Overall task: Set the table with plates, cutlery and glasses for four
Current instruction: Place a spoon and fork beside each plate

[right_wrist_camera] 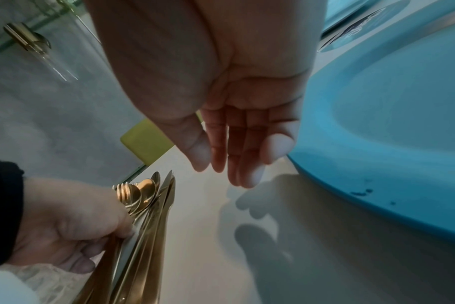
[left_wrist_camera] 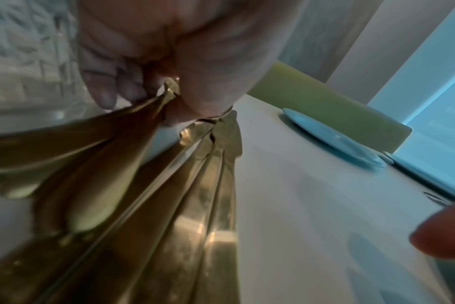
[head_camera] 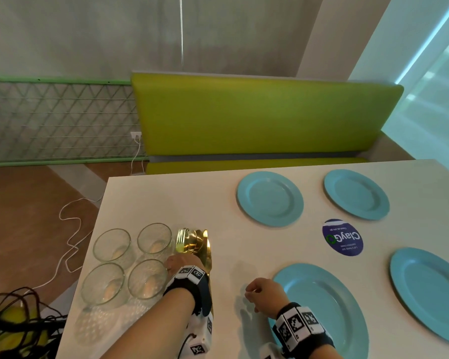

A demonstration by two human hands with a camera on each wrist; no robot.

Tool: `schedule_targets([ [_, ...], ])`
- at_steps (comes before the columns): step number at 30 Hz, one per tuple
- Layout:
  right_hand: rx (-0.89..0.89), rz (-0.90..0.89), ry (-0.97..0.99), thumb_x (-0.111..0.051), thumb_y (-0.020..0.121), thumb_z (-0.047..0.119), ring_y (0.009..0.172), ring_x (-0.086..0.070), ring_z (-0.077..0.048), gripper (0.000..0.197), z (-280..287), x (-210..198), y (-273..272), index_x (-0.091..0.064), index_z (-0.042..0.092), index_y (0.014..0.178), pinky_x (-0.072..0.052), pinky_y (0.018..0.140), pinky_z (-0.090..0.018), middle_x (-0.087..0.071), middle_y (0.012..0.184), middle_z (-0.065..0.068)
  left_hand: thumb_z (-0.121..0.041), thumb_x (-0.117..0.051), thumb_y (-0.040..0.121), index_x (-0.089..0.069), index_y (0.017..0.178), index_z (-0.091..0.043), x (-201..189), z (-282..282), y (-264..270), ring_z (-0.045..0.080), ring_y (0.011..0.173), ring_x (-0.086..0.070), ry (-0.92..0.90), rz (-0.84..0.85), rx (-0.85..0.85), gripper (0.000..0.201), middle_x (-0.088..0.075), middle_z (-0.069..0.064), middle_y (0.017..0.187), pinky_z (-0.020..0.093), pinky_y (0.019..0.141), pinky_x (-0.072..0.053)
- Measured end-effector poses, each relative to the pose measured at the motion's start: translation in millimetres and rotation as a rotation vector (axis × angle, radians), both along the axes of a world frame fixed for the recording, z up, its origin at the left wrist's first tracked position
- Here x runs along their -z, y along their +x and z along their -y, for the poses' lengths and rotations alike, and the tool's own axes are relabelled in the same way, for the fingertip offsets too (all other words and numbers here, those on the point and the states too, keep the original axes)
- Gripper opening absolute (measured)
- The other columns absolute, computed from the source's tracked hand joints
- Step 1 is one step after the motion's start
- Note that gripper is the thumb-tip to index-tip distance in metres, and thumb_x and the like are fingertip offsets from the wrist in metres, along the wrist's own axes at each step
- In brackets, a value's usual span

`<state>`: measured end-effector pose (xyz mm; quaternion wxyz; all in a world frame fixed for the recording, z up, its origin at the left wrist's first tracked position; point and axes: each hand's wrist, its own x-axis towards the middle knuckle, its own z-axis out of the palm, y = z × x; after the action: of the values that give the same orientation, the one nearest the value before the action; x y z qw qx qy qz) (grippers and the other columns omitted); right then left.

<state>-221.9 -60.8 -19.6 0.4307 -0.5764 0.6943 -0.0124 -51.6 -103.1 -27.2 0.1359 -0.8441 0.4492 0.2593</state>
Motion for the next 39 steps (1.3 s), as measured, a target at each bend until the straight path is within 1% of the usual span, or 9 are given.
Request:
schedule_targets([
  [3, 0.002, -0.006, 0.006, -0.055, 0.087, 0.017, 0.056, -0.049, -0.002, 0.029, 1, -1, -2, -0.049, 0.030, 0.062, -0.049, 0.073, -0.022, -0.059, 0.077, 0.006, -0.034, -0.023, 0.102, -0.016, 0.145, 0.002, -3, 0, 0, 0.029, 0.140, -0.030, -0.006, -0.004, -0.103, 0.056, -0.024, 0.020, 0.152, 0.036, 0.112, -0.028],
  [7, 0.002, -0.009, 0.014, -0.054, 0.087, 0.016, 0.065, -0.055, -0.009, 0.029, 1, -2, -6, -0.049, 0.029, 0.062, -0.049, 0.078, -0.024, -0.054, 0.066, 0.012, -0.027, -0.027, 0.102, -0.030, 0.140, 0.000, 2, 1, 1, 0.032, 0.137, -0.035, -0.063, -0.083, -0.193, 0.047, -0.034, 0.021, 0.147, 0.037, 0.111, -0.031],
  [14, 0.001, -0.023, 0.004, -0.054, 0.087, 0.018, 0.064, -0.052, -0.009, 0.027, 10, -3, -13, -0.049, 0.028, 0.063, -0.038, 0.050, -0.011, -0.053, 0.066, 0.011, -0.020, -0.026, 0.102, -0.029, 0.140, -0.001, -10, 1, 4, 0.032, 0.139, -0.031, -0.096, -0.174, -0.267, 0.042, -0.031, 0.020, 0.149, 0.042, 0.113, -0.024],
  [18, -0.002, -0.032, -0.020, -0.055, 0.087, 0.020, 0.054, -0.048, -0.001, 0.027, 19, -9, -12, -0.049, 0.030, 0.063, -0.038, 0.046, -0.009, -0.055, 0.069, 0.010, -0.012, -0.031, 0.100, -0.041, 0.129, 0.005, -14, 4, 5, 0.032, 0.126, -0.047, -0.221, -0.268, -0.278, 0.035, -0.047, 0.022, 0.136, 0.038, 0.103, -0.036],
  [21, -0.004, -0.009, -0.038, -0.055, 0.088, 0.020, 0.051, -0.051, -0.003, 0.023, 25, -20, -9, -0.050, 0.029, 0.068, -0.039, 0.046, -0.009, -0.061, 0.075, 0.003, -0.010, -0.028, 0.100, -0.040, 0.128, 0.003, -25, 7, 0, 0.033, 0.123, -0.048, -0.320, -0.341, -0.273, 0.033, -0.047, 0.021, 0.134, 0.038, 0.101, -0.038],
  [26, 0.093, 0.178, -0.123, -0.054, 0.090, 0.019, 0.058, -0.058, -0.008, 0.008, 35, -53, 0, -0.059, 0.022, 0.085, -0.040, 0.047, -0.012, -0.063, 0.081, 0.003, -0.014, -0.037, 0.098, -0.041, 0.123, 0.001, -54, 11, -8, 0.033, 0.113, -0.055, -0.428, -0.589, -0.227, 0.029, -0.055, 0.019, 0.122, 0.036, 0.093, -0.043],
  [32, 0.155, 0.363, -0.251, -0.055, 0.092, 0.028, 0.062, -0.060, -0.010, 0.011, 46, -94, 12, -0.063, 0.023, 0.087, -0.048, 0.059, -0.022, -0.066, 0.084, 0.005, -0.021, -0.041, 0.098, -0.049, 0.110, -0.010, -90, 3, -28, 0.017, 0.091, -0.056, -0.481, -1.039, -0.243, 0.018, -0.058, 0.005, 0.101, 0.030, 0.079, -0.043],
  [35, 0.144, 0.369, -0.258, -0.052, 0.094, 0.029, 0.063, -0.059, -0.008, 0.015, 44, -102, 9, -0.065, 0.021, 0.092, -0.047, 0.058, -0.021, -0.064, 0.081, 0.007, -0.022, -0.041, 0.099, -0.049, 0.108, -0.014, -100, -5, -38, 0.017, 0.094, -0.057, -0.467, -1.123, -0.179, 0.014, -0.059, 0.004, 0.100, 0.032, 0.082, -0.046],
  [39, 0.232, 0.424, -0.277, -0.053, 0.094, 0.025, 0.061, -0.057, -0.008, 0.016, 31, -102, -1, -0.068, 0.020, 0.089, -0.047, 0.057, -0.020, -0.064, 0.076, 0.008, -0.023, -0.042, 0.098, -0.049, 0.106, -0.014, -104, -14, -47, 0.012, 0.082, -0.057, -0.448, -1.161, -0.111, 0.014, -0.060, 0.003, 0.094, 0.034, 0.082, -0.049],
])
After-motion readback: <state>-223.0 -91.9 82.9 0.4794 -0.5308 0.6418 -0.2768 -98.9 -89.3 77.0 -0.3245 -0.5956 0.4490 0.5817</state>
